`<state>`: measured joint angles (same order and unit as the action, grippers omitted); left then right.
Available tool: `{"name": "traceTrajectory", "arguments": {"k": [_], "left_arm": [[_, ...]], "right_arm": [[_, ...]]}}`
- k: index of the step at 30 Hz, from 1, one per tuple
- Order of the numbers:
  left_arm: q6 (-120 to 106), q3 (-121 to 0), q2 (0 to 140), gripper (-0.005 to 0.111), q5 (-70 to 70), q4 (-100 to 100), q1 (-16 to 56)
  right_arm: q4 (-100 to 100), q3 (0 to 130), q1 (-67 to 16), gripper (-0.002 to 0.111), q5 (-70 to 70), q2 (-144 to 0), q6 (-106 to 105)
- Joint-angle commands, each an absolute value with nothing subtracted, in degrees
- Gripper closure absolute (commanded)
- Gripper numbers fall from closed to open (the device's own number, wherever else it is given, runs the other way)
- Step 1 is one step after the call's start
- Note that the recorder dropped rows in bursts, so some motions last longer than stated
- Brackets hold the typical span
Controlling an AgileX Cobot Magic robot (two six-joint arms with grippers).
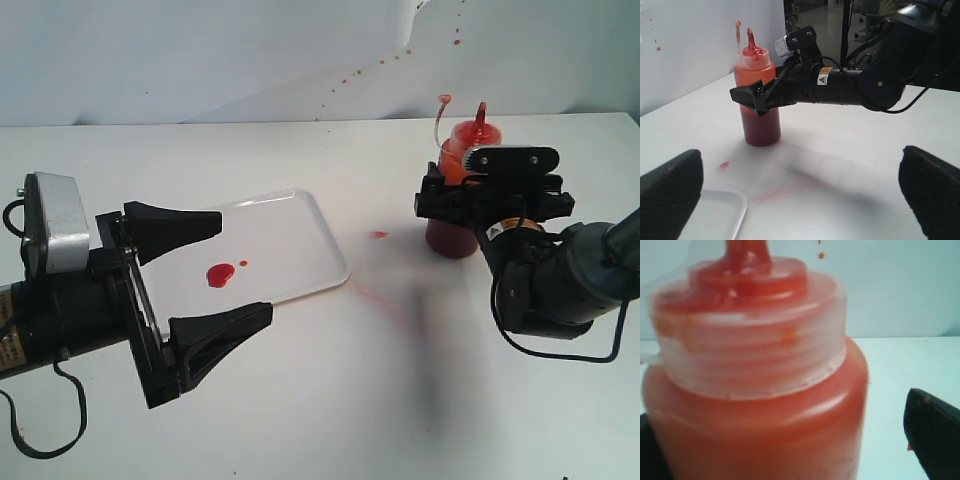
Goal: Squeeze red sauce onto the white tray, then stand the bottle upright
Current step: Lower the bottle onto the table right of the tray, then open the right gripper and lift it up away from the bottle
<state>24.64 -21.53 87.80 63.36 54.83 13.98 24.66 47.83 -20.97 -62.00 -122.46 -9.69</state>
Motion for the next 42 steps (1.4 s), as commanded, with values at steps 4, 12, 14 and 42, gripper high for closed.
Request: {"name": "traceTrajectory", "arguments": {"k": [4, 12, 14, 42], "left_arm": [[24.8, -21.6, 87.6, 0.002, 64.2, 54.5, 14.2], [24.8, -21.6, 87.6, 0.002, 64.2, 54.5, 14.2], [24.8, -21.6, 87.6, 0.002, 64.2, 54.5, 14.2], [25.1, -21.6, 87.6, 0.002, 64.4, 54.5, 14.2]], "right_arm": [[13.2, 48.1, -20.7, 0.003, -58.9, -121.9, -9.9], [17.6, 48.1, -22.3, 0.003, -58.8, -118.9, -10.1], [17.6, 48.1, -22.8, 0.003, -57.0, -117.9, -10.2], [17.6, 47.8, -22.9, 0.003, -32.6, -99.2, -13.2]]}}
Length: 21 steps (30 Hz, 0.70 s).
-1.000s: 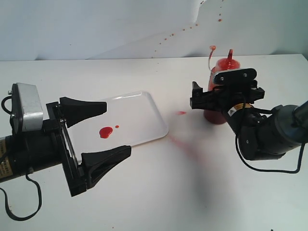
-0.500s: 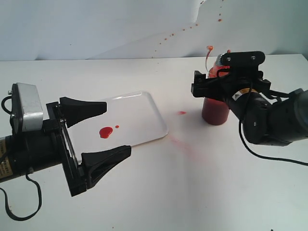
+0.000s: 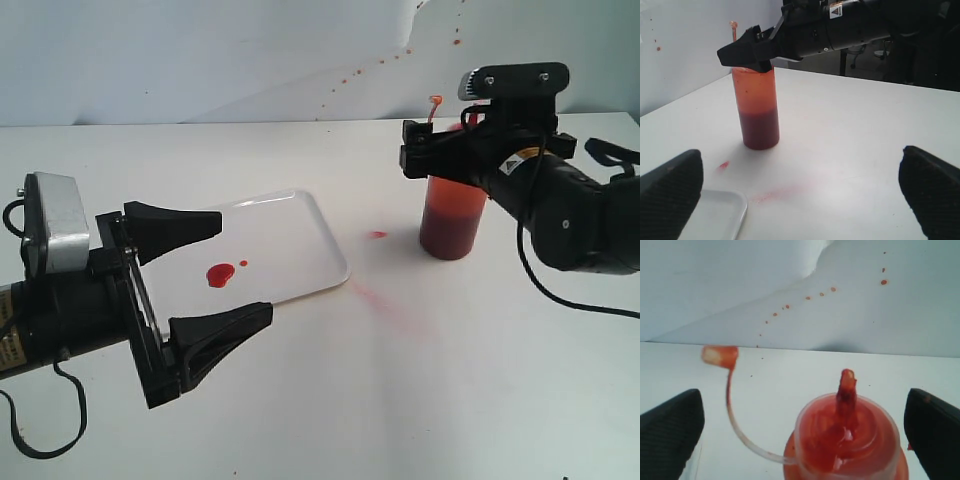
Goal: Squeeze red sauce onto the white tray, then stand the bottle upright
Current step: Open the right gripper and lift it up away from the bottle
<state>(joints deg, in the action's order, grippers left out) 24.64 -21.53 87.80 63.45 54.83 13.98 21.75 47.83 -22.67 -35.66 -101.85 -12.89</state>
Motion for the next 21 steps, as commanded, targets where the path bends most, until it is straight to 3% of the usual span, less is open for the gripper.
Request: {"name": "traceTrajectory", "arguments": {"k": [1, 16, 19, 21], "left_arm": [[25.1, -21.6, 87.6, 0.002, 64.4, 54.5, 14.2], [25.0, -21.6, 87.6, 0.002, 66.2, 54.5, 14.2], [25.0, -21.6, 87.6, 0.002, 66.9, 54.9, 14.2], [25.2, -21.6, 87.6, 0.002, 67.1, 54.9, 14.2]], "right_arm": [[17.0, 47.8, -22.9, 0.003, -31.9, -98.5, -13.2], [17.0, 47.8, -22.9, 0.003, -23.1, -83.7, -12.9], [17.0, 47.8, -22.9, 0.008, -19.7, -79.4, -14.2], [16.9, 47.8, -22.9, 0.018, -17.5, -76.5, -16.4]]}}
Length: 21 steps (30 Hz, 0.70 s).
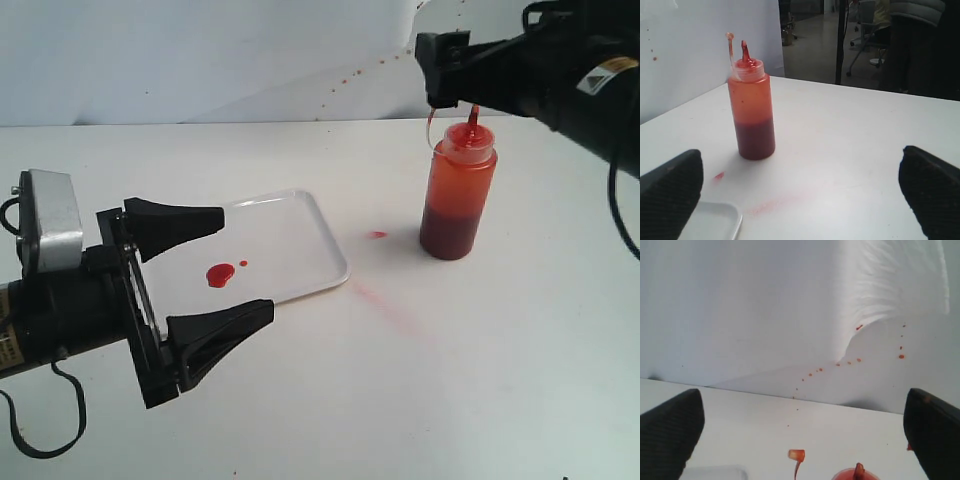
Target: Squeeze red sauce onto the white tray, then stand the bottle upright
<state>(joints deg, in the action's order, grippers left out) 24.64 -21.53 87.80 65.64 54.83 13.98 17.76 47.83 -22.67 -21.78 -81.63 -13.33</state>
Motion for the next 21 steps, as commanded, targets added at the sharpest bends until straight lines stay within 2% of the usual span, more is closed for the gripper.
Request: {"name": "traceTrajectory", "arguments": {"k": [1, 6, 10, 11, 21], "left_arm": [[25.4, -21.6, 87.6, 0.002, 67.3, 54.9, 14.2], [25.6, -21.6, 87.6, 0.002, 68.0, 54.9, 14.2], [27.1, -21.6, 87.6, 0.002, 68.8, 54.9, 14.2], [27.1, -21.6, 87.6, 0.002, 68.8, 54.9, 14.2], [29.8, -21.6, 87.6, 0.002, 69.0, 54.9, 14.2]], "right_arm": [[16.9, 47.8, -22.9, 0.025, -16.3, -75.3, -17.7], [16.9, 47.8, -22.9, 0.066, -9.6, -68.7, -22.5], [16.9, 47.8, -22.9, 0.106, -4.1, -63.6, -26.9], [16.9, 47.8, -22.8, 0.108, -2.9, -62.4, -27.2], [16.5, 47.7, -22.8, 0.108, 9.0, -54.4, -27.2]]}}
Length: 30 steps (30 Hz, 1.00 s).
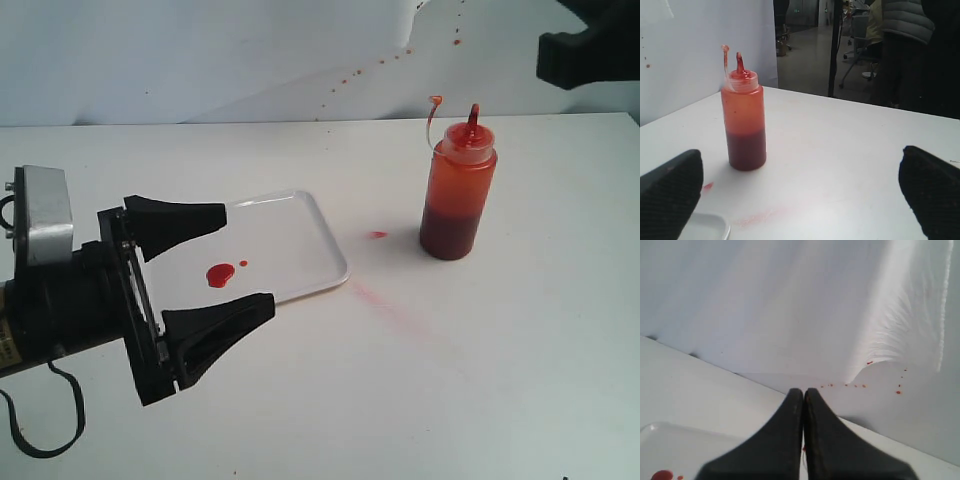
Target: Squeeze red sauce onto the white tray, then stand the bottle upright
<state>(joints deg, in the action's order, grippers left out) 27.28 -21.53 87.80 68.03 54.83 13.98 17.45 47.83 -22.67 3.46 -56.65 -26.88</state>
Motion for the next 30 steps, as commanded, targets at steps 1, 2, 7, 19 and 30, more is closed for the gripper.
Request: {"name": "traceTrajectory", "arguments": {"k": [1, 2, 7, 19, 30], "left_arm": [[29.8, -21.6, 87.6, 0.002, 69.0, 54.9, 14.2], [29.8, -21.6, 87.6, 0.002, 69.0, 54.9, 14.2], [29.9, -21.6, 87.6, 0.002, 69.2, 54.9, 14.2], [29.9, -21.6, 87.6, 0.003, 69.1, 54.1, 14.2], [29.9, -21.6, 87.6, 0.003, 69.1, 52.8, 14.2]], "right_arm": [[16.2, 47.3, -22.8, 0.108, 9.5, -53.9, -27.2], [15.8, 46.4, -22.8, 0.108, 8.9, -52.9, -27.2], [14.4, 38.4, -22.8, 0.108, 2.0, -45.6, -27.2], [14.0, 26.8, -22.8, 0.108, -12.6, -39.8, -27.2], [14.0, 26.8, -22.8, 0.108, -12.6, -39.8, -27.2]]}}
